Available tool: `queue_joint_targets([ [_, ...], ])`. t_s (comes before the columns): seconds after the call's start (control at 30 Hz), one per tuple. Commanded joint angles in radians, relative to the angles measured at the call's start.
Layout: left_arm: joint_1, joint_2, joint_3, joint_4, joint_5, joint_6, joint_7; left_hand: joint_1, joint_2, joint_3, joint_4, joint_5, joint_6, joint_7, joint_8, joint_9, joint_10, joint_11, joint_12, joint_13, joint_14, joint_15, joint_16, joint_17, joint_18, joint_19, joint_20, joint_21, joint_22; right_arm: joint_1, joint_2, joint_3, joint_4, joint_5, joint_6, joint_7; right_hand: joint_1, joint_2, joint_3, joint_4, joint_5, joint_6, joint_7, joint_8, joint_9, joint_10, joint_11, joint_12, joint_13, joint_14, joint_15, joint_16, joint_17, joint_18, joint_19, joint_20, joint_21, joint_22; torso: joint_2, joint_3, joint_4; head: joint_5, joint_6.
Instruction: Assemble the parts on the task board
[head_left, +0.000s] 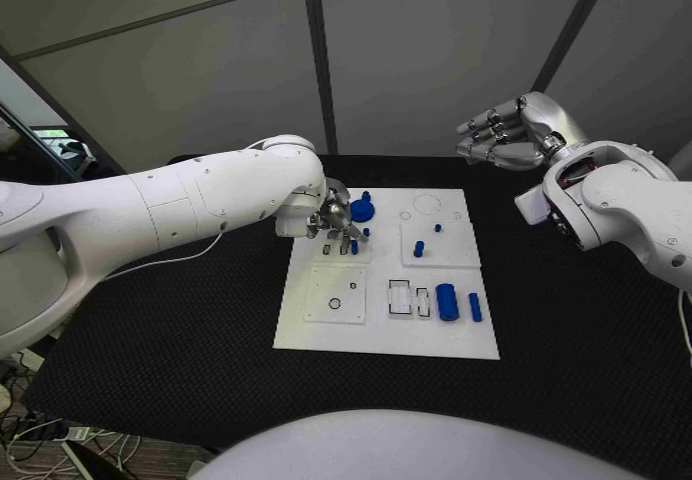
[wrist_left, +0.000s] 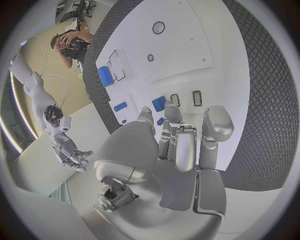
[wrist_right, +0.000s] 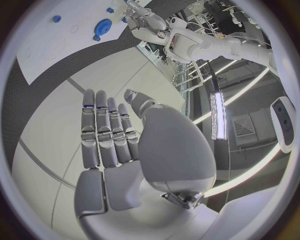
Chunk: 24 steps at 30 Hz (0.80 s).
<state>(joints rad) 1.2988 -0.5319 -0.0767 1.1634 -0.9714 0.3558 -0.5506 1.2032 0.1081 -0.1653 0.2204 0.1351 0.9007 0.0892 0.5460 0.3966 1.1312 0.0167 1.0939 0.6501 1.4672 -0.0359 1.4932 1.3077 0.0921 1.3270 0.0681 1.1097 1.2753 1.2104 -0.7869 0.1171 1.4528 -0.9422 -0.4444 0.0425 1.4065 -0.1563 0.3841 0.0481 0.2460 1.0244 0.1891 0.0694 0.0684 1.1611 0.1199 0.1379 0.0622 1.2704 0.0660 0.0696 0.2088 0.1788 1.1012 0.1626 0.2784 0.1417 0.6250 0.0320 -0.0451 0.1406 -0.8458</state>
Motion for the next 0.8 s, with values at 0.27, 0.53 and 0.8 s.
queue_joint_targets([
  [0.27,-0.001,0.009,0.0,-0.006,-0.013,0.023,-0.008,0.02,0.003,0.011,-0.016,0.006,0.007,-0.001,-0.006,0.005,-0.004,0.0,-0.005,0.004,0.054,-0.007,-0.003,0.115,0.012,-0.008,0.001,0.001,0.002,0.002,0.002,0.001,0.001,-0.005,0.012,-0.002,0.004,0.004,0.0,-0.005,0.007,-0.002,0.007,-0.003,-0.001,0.001,0.007,-0.004,0.0,0.001,0.003,-0.006,-0.003,0.003,0.009,0.001,-0.004,-0.001,0.0,0.0007,-0.0001,0.0,-0.004],
  [0.53,-0.003,0.012,0.0,-0.009,-0.015,0.021,-0.008,0.046,0.015,0.039,-0.039,0.007,0.009,-0.004,-0.008,0.01,-0.005,-0.003,-0.007,0.006,0.054,-0.009,-0.002,0.117,0.012,-0.009,-0.001,0.002,0.004,0.002,0.003,0.001,0.0,-0.005,0.017,-0.003,0.003,0.004,-0.001,-0.004,0.009,-0.002,0.007,-0.003,-0.001,0.001,0.008,-0.005,0.0,0.001,0.003,-0.006,-0.004,0.003,0.009,0.002,-0.005,-0.002,0.001,0.0006,0.0004,-0.003,-0.007],
  [0.8,-0.004,0.012,0.0,-0.001,-0.015,0.013,-0.008,0.077,0.025,0.083,-0.069,0.007,0.015,-0.012,-0.006,0.02,-0.005,-0.01,-0.012,0.007,0.054,-0.014,-0.002,0.118,0.013,-0.009,-0.005,0.002,0.005,0.002,0.005,0.001,-0.003,-0.005,0.022,-0.007,0.003,0.005,-0.001,-0.004,0.011,-0.002,0.008,-0.003,-0.001,0.001,0.008,-0.006,0.0,0.001,0.003,-0.006,-0.005,0.003,0.01,0.002,-0.006,-0.003,0.001,0.0006,0.0013,-0.003,-0.011],
])
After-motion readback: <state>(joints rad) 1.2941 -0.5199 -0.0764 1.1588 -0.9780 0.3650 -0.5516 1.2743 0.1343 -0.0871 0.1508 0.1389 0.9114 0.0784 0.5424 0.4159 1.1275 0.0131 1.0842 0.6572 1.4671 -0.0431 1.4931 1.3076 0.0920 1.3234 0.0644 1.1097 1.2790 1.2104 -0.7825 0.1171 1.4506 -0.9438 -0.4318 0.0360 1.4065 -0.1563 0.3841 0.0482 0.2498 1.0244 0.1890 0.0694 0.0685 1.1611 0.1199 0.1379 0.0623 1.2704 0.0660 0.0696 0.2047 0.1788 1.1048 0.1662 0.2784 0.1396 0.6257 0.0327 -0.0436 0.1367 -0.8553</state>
